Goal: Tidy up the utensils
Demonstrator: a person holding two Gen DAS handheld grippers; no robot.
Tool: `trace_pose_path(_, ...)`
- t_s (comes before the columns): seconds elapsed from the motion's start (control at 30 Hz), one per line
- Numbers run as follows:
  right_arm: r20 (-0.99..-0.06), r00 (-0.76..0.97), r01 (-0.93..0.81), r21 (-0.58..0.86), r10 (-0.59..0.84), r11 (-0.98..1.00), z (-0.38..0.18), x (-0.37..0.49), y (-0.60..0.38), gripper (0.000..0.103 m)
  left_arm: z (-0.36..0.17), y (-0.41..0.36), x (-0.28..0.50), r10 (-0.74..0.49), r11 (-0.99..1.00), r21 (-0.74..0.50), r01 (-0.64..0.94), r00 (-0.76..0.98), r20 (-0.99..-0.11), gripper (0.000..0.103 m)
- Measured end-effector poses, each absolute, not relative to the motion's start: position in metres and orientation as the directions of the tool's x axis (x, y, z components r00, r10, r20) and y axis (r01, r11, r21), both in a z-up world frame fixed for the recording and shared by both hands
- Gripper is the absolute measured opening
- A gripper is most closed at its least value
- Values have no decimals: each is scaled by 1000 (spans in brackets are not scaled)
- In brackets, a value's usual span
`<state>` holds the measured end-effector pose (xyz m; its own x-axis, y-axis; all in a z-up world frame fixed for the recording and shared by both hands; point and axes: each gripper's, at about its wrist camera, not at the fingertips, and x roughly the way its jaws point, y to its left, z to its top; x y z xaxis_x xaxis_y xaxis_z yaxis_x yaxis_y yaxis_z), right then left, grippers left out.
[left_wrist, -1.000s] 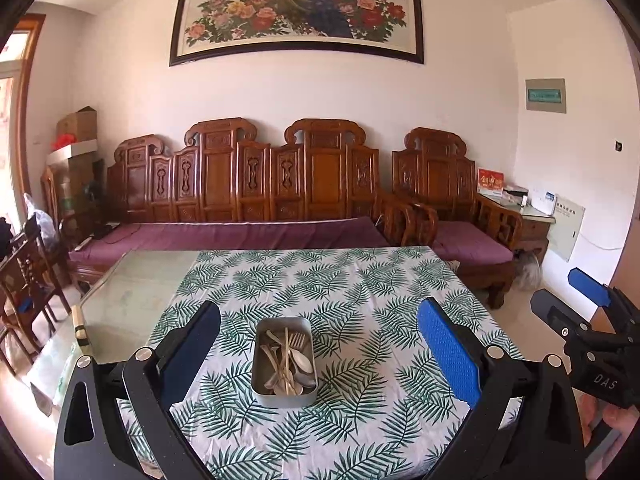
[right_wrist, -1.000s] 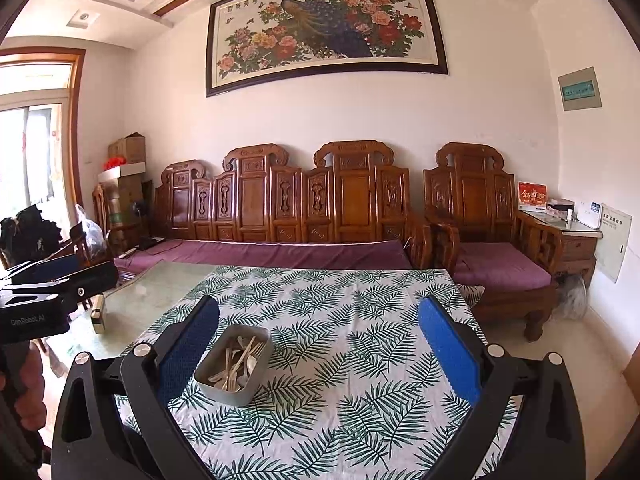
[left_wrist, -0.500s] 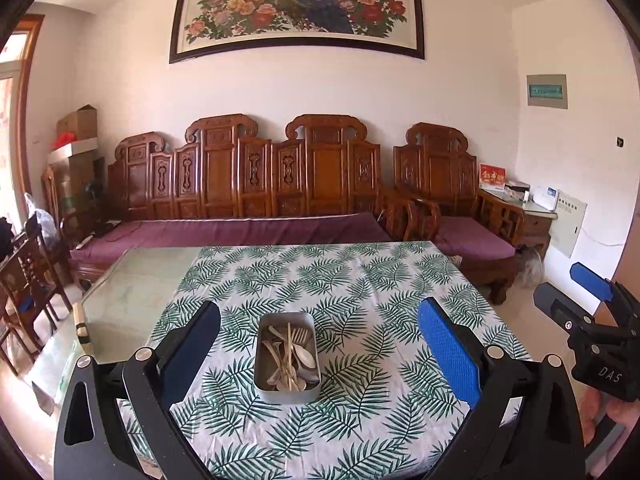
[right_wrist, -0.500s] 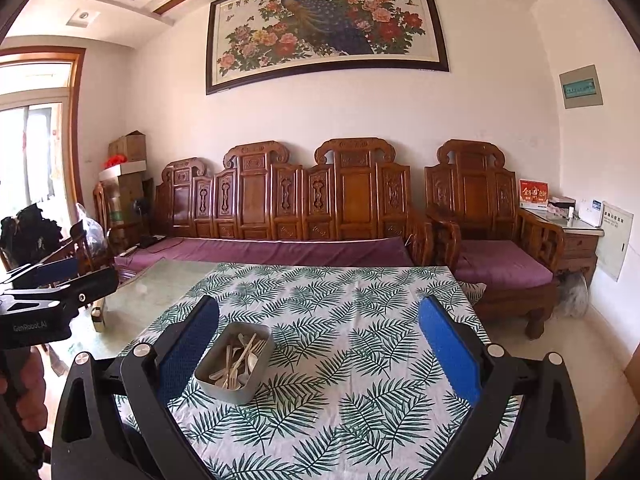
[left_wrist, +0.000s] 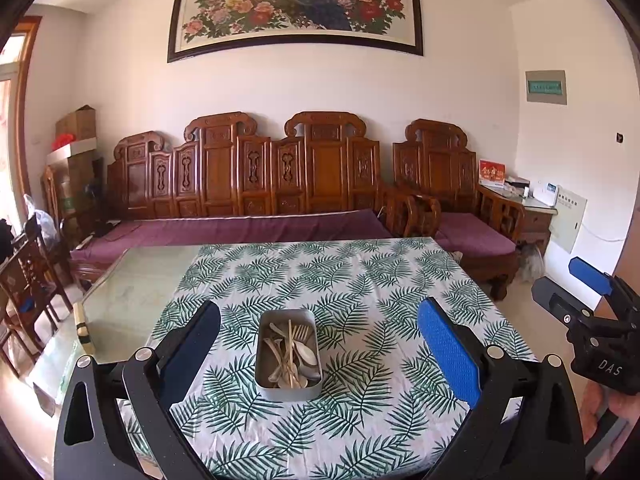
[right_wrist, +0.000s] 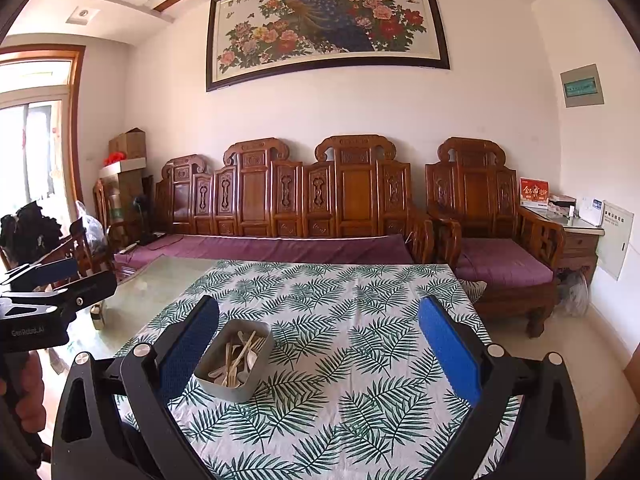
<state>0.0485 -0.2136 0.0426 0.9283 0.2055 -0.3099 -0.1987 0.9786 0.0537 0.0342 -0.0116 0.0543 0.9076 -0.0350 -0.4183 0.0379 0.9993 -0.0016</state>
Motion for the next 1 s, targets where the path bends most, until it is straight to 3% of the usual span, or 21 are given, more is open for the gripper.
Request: trace_pose_path(1.0,-316,925,-207,52,213,977,38,51,-210,100,56,-10,32,-32,999,1,36,908,-417,95)
